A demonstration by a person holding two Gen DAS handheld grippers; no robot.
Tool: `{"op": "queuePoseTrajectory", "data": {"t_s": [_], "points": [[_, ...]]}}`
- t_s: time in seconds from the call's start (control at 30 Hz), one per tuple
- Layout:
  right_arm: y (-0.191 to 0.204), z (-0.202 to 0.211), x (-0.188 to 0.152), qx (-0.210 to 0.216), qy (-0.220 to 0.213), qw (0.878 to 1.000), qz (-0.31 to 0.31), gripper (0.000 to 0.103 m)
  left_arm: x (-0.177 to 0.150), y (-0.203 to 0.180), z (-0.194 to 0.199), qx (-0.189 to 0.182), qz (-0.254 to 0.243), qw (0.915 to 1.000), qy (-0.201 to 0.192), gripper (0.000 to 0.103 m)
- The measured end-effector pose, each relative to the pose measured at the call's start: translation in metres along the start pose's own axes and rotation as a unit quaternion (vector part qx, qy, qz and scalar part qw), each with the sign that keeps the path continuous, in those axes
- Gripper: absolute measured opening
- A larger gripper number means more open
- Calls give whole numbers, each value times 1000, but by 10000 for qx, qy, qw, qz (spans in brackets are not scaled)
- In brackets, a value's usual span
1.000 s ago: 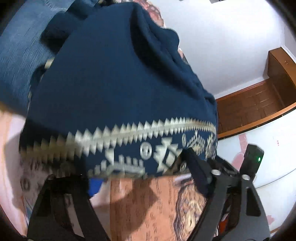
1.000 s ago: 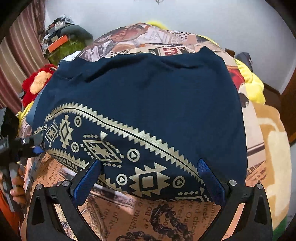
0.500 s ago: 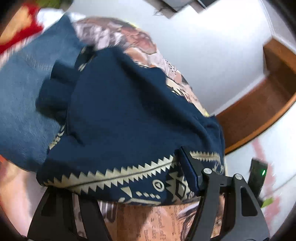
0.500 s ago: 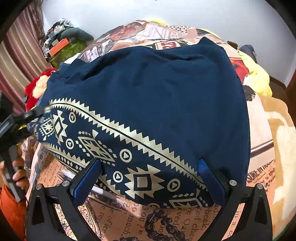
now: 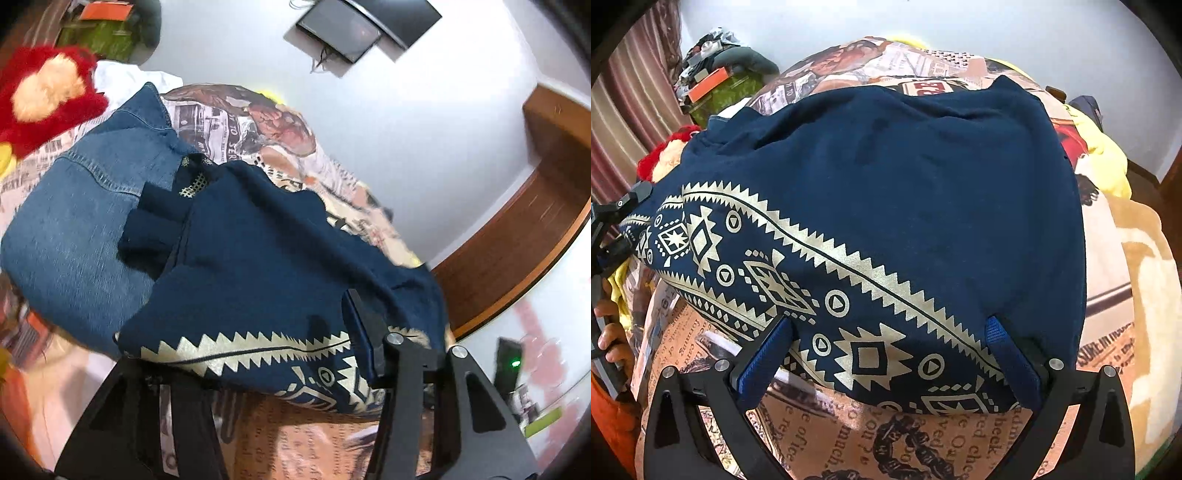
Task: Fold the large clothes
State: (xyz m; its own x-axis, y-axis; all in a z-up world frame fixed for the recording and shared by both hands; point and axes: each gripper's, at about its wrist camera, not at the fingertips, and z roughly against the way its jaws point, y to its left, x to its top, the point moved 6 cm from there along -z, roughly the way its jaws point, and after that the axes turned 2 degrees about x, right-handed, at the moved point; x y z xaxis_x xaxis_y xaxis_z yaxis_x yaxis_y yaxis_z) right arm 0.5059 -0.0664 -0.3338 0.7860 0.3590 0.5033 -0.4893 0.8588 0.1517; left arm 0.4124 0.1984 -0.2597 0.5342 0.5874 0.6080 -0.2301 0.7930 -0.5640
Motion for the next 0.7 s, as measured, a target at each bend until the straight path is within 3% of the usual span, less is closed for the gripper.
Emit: {"op": "queuePoseTrajectory", "data": {"t_s": [0.1, 0.2, 0.23, 0.27, 0.33, 0.53, 0.7], "points": [[1, 1, 1, -12, 33, 10000, -38, 103, 1, 19, -24, -35, 384, 9982, 465, 55], [4, 3, 2, -41, 49, 10000, -13, 103, 9, 37, -38, -245, 810, 9945, 625, 54], [5, 3, 2, -37, 65, 10000, 0, 103, 8, 41, -36, -278, 903, 9936, 612, 48], [7, 5, 3, -34, 91, 10000, 20, 103, 10, 41, -33, -207, 910, 9941, 548, 33], [9, 11, 9, -119, 87, 9999, 82, 103, 10, 42, -26, 165, 595, 9973, 409, 8], [34, 43, 51, -234, -568, 9972, 423, 103, 20, 19, 18, 429, -249, 9986, -191, 6], [76, 41, 82, -437, -995, 9901, 894, 103, 33, -5, 45, 731, -862, 9918, -600, 6]]}}
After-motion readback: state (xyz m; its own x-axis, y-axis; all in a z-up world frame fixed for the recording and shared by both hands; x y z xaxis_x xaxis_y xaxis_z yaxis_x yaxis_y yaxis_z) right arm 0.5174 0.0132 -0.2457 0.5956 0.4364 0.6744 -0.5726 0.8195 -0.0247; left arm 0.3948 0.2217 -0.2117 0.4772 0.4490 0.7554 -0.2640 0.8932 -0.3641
